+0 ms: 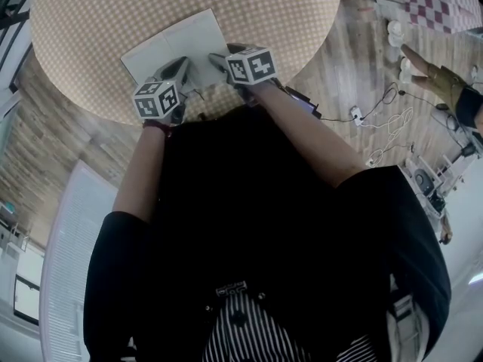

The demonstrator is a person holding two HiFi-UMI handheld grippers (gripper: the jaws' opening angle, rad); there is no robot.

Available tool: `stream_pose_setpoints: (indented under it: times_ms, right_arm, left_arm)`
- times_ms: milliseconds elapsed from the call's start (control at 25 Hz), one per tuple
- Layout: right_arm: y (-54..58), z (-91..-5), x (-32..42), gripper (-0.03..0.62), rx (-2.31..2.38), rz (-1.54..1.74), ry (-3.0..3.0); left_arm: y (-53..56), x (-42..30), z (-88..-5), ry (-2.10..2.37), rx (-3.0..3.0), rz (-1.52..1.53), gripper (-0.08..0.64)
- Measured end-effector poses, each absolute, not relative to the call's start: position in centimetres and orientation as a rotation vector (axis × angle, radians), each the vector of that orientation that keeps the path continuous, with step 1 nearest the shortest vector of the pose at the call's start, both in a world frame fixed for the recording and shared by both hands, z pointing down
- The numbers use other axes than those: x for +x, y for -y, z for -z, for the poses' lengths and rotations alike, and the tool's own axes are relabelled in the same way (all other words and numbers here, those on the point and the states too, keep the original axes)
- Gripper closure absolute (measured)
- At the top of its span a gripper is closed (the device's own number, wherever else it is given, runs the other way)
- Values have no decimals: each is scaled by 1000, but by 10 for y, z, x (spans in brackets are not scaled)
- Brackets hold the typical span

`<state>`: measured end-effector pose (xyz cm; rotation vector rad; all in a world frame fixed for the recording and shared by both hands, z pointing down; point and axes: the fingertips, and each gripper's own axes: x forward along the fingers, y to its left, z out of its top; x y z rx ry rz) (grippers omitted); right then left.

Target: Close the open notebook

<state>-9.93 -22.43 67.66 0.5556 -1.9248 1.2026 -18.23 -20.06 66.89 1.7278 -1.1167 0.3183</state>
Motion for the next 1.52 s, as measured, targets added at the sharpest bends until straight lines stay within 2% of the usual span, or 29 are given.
stream_pose_setpoints:
  times_ms: [680, 1040, 1520]
  right_arm:
    - [180, -564, -163, 375, 308, -1170, 2212]
    - [124, -545, -212, 374, 39, -1089, 2275]
    - [98, -550, -249, 376, -151, -963, 2224]
  left_arm:
    - [176, -219, -615, 1235, 1787, -137, 555]
    - [163, -245, -569, 1291, 1710, 146, 555]
    - [139, -289, -561, 1430, 1639, 235, 555]
